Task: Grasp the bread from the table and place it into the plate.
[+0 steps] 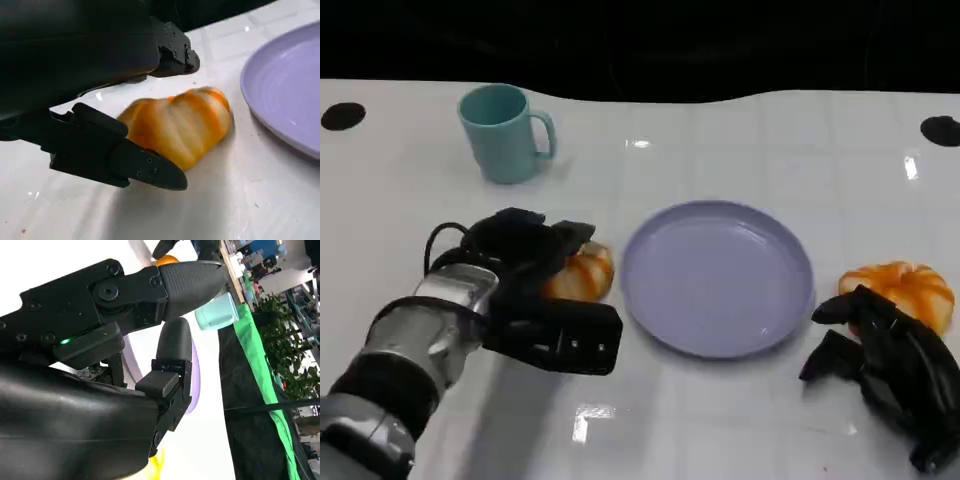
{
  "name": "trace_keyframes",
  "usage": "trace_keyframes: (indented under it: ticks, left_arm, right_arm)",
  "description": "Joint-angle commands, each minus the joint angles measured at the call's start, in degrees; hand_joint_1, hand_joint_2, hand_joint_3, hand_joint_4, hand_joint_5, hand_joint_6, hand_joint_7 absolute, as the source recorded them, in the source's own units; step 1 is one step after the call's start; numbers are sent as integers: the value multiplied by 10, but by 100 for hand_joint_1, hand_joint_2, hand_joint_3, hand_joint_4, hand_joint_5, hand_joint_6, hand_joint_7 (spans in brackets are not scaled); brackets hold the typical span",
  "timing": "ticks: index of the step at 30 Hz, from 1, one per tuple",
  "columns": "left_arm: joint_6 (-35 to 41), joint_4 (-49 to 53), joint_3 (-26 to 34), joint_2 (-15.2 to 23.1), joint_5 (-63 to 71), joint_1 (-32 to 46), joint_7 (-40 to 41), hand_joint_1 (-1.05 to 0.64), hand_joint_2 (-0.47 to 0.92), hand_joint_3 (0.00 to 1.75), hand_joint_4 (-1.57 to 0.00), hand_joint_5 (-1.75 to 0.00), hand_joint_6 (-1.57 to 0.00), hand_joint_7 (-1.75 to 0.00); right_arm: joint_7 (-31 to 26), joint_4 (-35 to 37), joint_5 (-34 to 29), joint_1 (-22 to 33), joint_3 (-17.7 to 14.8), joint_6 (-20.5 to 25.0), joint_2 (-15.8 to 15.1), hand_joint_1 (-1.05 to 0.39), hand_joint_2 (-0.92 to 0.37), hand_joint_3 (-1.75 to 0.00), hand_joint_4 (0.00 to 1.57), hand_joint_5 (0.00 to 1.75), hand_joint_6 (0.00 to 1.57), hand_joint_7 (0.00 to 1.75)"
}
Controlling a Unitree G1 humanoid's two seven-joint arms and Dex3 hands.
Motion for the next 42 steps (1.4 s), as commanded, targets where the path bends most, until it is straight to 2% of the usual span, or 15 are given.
trace_keyframes:
  ticks: [1,15,16,17,19,20,21,22,24,27,31,36,37,39,42]
  left_arm:
    - [8,71,-14,-19,-12,-44,-1,-65,84,0,-3,-12,-13,0]
    - [3,175,-33,-58,-49,-70,30,-52,84,1,-17,-18,-27,-5]
    - [-2,176,-29,-58,-53,-68,46,-43,87,2,-35,-27,-42,-10]
    - [-5,178,-28,-59,-57,-67,59,-35,90,6,-59,-70,-75,-16]
    - [-8,181,-32,-59,-56,-66,83,-31,92,9,-70,-96,-94,-17]
    - [-7,183,-35,-60,-54,-66,93,-31,91,5,-73,-141,-101,-43]
    - [-7,185,-36,-59,-55,-63,107,-30,92,3,-74,-157,-101,-58]
    - [-7,186,-37,-59,-56,-61,117,-28,92,22,-76,-168,-80,-115]
    - [-6,189,-37,-58,-59,-60,124,-27,92,31,-77,-173,-67,-151]
    - [7,189,-32,-58,-67,-62,125,-27,92,39,-66,-174,-59,-140]
    - [16,185,-27,-58,-75,-64,133,-27,92,39,-63,-169,-62,-126]
    - [20,171,-11,-55,-91,-70,154,-29,92,34,-72,-174,-58,-143]
    - [16,168,-9,-53,-95,-71,156,-28,92,44,-68,-174,-59,-125]
    - [15,164,-4,-51,-101,-75,153,-28,92,48,-65,-174,-61,-112]
    - [20,157,4,-50,-107,-85,141,-27,92,47,-68,-175,-58,-135]
  right_arm:
    - [-5,-5,0,16,-1,12,-4,-53,-92,-26,67,154,62,124]
    - [-6,-17,1,23,3,18,-5,-52,-92,-27,66,154,60,123]
    - [-7,-17,0,23,3,15,-5,-52,-92,-27,66,154,60,124]
    - [-8,-16,-2,23,4,12,-5,-52,-92,-27,67,155,61,124]
    - [-7,-15,-1,23,4,10,-5,-52,-92,-28,67,155,61,124]
    - [-6,-14,0,23,3,9,-5,-52,-92,-28,67,155,61,124]
    - [-5,-15,4,22,1,15,-4,-52,-92,-28,67,155,61,124]
    - [-4,-15,7,21,0,20,-4,-52,-92,-26,67,155,61,124]
    - [-6,-17,11,20,-1,29,-3,-52,-92,-25,67,156,61,124]
    - [-10,-20,11,19,-1,38,-5,-53,-92,-22,66,155,61,122]
    - [-11,-23,10,18,-1,42,-5,-55,-92,-22,66,156,61,123]
    - [-8,-22,16,16,-5,52,-5,-56,-92,-20,66,155,60,124]
    - [-8,-24,16,17,-5,53,-5,-55,-92,-20,65,155,60,124]
    - [-12,-26,14,19,-5,53,-5,-54,-92,-20,64,155,60,125]
    - [-23,-25,7,19,-3,47,-4,-55,-92,-20,65,156,61,125]
